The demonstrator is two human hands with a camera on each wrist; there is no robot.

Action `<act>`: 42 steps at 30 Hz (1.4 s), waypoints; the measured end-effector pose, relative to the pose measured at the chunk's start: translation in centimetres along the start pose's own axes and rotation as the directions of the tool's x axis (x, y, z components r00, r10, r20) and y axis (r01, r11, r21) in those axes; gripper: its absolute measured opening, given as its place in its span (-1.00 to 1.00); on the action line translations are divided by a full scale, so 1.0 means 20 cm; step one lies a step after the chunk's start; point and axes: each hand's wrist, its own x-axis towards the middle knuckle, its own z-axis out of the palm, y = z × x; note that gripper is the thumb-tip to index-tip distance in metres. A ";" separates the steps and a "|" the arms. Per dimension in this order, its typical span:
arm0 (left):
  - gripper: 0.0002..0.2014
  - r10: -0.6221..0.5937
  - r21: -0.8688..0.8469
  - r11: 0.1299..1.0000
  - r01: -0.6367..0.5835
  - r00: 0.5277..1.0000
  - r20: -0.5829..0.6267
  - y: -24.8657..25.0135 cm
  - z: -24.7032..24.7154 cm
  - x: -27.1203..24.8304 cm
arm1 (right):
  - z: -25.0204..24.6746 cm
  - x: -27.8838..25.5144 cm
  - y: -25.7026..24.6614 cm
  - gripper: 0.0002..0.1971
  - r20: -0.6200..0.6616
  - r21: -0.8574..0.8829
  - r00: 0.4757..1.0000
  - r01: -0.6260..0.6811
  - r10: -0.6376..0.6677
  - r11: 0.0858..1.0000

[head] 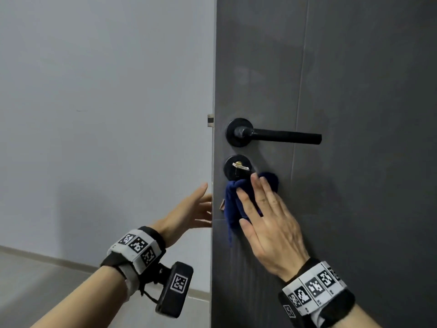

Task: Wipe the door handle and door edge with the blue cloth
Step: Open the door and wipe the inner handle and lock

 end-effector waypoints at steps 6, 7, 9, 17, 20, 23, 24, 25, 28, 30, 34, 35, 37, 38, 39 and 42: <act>-0.40 0.083 -0.017 0.996 -0.086 0.987 -0.138 0.18 0.00 0.06 | -0.08 0.03 0.13 -0.37 -0.008 0.106 0.975 -0.218 0.220 0.970; -0.40 0.083 -0.012 0.996 -0.086 0.985 -0.153 0.18 0.00 0.06 | -0.10 0.07 0.13 -0.38 -0.017 0.133 0.974 -0.220 0.225 0.966; -0.41 0.072 -0.023 0.997 -0.077 0.981 -0.182 0.18 0.01 0.07 | -0.13 0.17 0.13 -0.38 -0.037 0.180 0.974 -0.214 0.224 0.960; -0.36 0.049 0.024 0.999 -0.045 0.980 -0.192 0.21 0.03 0.05 | -0.05 0.08 0.05 -0.36 0.006 0.102 0.989 -0.146 0.146 0.984; -0.34 0.056 0.043 0.998 -0.048 0.977 -0.206 0.21 0.03 0.03 | -0.04 -0.03 0.10 -0.37 0.042 0.080 0.994 -0.108 0.105 0.991; -0.32 0.056 0.040 0.998 -0.048 0.973 -0.224 0.22 0.04 0.03 | -0.11 0.05 0.17 -0.35 -0.018 0.145 0.988 -0.150 0.155 0.978; -0.32 0.051 0.036 0.998 -0.044 0.971 -0.232 0.22 0.04 0.02 | -0.14 0.11 0.19 -0.34 -0.054 0.171 0.980 -0.182 0.193 0.968; -0.32 0.049 0.033 0.999 -0.043 0.971 -0.235 0.22 0.04 0.02 | -0.17 0.17 0.20 -0.32 -0.086 0.189 0.970 -0.207 0.226 0.960; -0.33 0.035 0.028 0.999 -0.030 0.972 -0.232 0.23 0.04 0.02 | -0.23 0.28 0.18 -0.32 -0.107 0.201 0.966 -0.209 0.234 0.957; -0.33 0.034 0.046 0.999 -0.024 0.972 -0.233 0.24 0.04 0.02 | -0.22 0.25 0.11 -0.31 -0.058 0.171 0.983 -0.162 0.174 0.972; -0.34 0.044 0.066 0.997 -0.029 0.970 -0.238 0.25 0.05 0.02 | -0.14 0.04 0.12 -0.31 0.019 0.111 0.995 -0.100 0.098 0.989; -0.34 0.050 0.078 0.996 -0.033 0.969 -0.240 0.25 0.06 0.02 | -0.13 0.01 0.17 -0.32 -0.001 0.102 0.994 -0.110 0.111 0.989; -0.36 0.053 0.082 0.996 -0.033 0.966 -0.254 0.25 0.07 0.02 | -0.14 -0.01 0.28 -0.32 -0.056 0.117 0.977 -0.200 0.208 0.973; -0.37 0.051 0.079 0.996 -0.031 0.964 -0.261 0.24 0.07 0.02 | -0.15 -0.01 0.34 -0.32 -0.094 0.151 0.955 -0.266 0.282 0.952; -0.37 0.050 0.077 0.997 -0.031 0.963 -0.264 0.24 0.08 0.02 | -0.17 0.01 0.38 -0.31 -0.124 0.202 0.927 -0.326 0.355 0.923; -0.36 0.045 0.077 0.997 -0.025 0.960 -0.277 0.23 0.08 0.03 | -0.19 0.07 0.42 -0.30 -0.208 0.340 0.874 -0.356 0.439 0.870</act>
